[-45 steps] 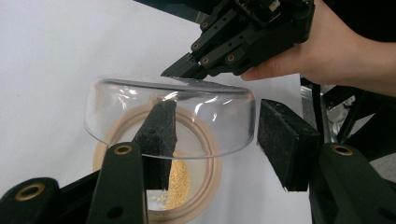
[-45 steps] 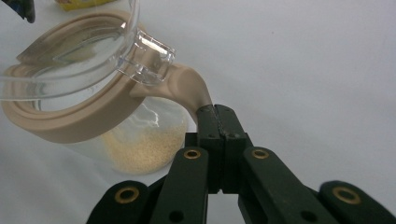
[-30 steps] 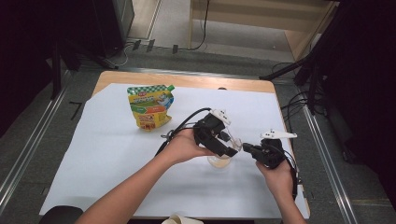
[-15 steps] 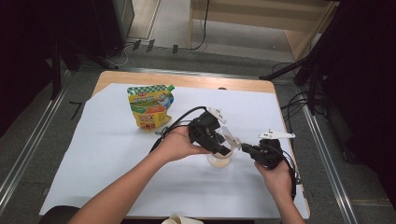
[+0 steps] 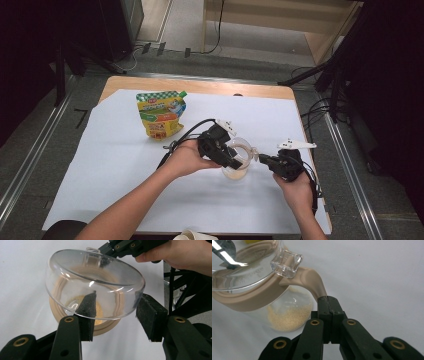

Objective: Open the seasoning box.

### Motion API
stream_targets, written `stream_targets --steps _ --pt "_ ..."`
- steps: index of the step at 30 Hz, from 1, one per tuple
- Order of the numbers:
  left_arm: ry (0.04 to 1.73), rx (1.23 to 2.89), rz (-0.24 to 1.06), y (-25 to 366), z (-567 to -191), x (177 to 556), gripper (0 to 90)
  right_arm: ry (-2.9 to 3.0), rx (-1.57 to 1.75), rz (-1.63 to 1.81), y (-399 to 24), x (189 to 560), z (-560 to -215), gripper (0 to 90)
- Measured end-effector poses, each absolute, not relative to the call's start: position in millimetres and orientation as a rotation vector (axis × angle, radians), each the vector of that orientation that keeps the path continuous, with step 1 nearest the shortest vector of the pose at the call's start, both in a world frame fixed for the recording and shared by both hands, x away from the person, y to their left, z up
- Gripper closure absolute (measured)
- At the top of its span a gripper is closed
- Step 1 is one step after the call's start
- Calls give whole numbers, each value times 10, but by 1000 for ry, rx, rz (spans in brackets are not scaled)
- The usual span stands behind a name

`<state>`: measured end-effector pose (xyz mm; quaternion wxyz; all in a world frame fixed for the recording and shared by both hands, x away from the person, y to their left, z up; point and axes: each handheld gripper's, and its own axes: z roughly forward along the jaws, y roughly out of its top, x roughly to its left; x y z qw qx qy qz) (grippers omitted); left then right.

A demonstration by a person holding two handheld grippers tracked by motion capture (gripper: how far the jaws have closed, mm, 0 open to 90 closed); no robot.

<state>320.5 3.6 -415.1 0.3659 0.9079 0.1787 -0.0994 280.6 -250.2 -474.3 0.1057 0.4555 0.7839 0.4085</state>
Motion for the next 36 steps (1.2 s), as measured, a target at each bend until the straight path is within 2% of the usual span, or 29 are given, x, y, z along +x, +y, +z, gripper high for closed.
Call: stream_targets --steps 8,20,36 --pt "433 2254 -245 53 -4042 3197 601 2303 1356 1205 -2527 2812 -4744 900" --pt "340 2255 -204 -120 -3872 3148 842 2301 1355 1203 -2525 2807 -4739 900" --pt "296 2269 -181 -434 -3749 3229 880 2296 1357 1202 -2524 2799 -4733 900"
